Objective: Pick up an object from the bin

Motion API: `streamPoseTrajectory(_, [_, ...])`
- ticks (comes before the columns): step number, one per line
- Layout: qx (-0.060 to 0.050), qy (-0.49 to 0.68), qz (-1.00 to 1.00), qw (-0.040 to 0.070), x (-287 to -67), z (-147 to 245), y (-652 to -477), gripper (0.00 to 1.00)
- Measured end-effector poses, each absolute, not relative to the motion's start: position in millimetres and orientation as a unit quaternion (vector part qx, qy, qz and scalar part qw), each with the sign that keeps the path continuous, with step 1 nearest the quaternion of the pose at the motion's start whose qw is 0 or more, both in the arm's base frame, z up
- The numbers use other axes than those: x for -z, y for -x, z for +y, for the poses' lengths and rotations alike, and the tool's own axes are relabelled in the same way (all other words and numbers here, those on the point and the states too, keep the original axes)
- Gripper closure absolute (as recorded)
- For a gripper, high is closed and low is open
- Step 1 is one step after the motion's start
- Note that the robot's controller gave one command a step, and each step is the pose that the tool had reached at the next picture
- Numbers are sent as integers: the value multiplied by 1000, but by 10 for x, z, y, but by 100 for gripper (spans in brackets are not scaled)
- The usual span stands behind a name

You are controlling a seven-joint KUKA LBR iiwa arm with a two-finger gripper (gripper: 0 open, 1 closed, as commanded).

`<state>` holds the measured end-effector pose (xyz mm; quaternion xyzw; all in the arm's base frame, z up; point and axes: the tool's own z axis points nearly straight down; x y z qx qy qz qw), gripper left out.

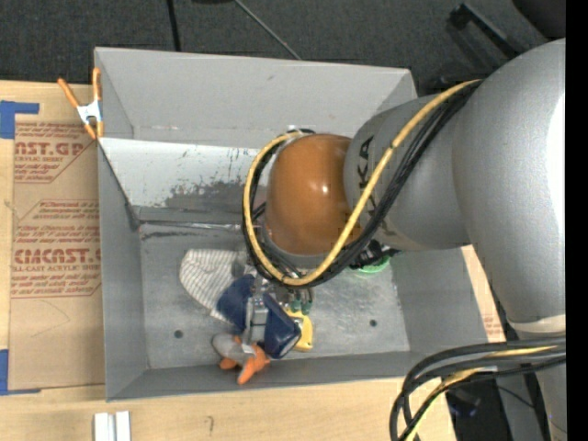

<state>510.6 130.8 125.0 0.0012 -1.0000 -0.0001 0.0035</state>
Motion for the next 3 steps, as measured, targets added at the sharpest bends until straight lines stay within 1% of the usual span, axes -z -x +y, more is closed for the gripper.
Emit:
streamPoseTrajectory(1, [1, 0, -1000, 0, -1294, 1303, -5123, 0])
streamPoseTrajectory(2, [1, -10, -1000, -3, -948, 1134, -5157, 0])
streamPoseTrajectory(3, [2, -32, -999, -6, -726, 904, -5164, 100])
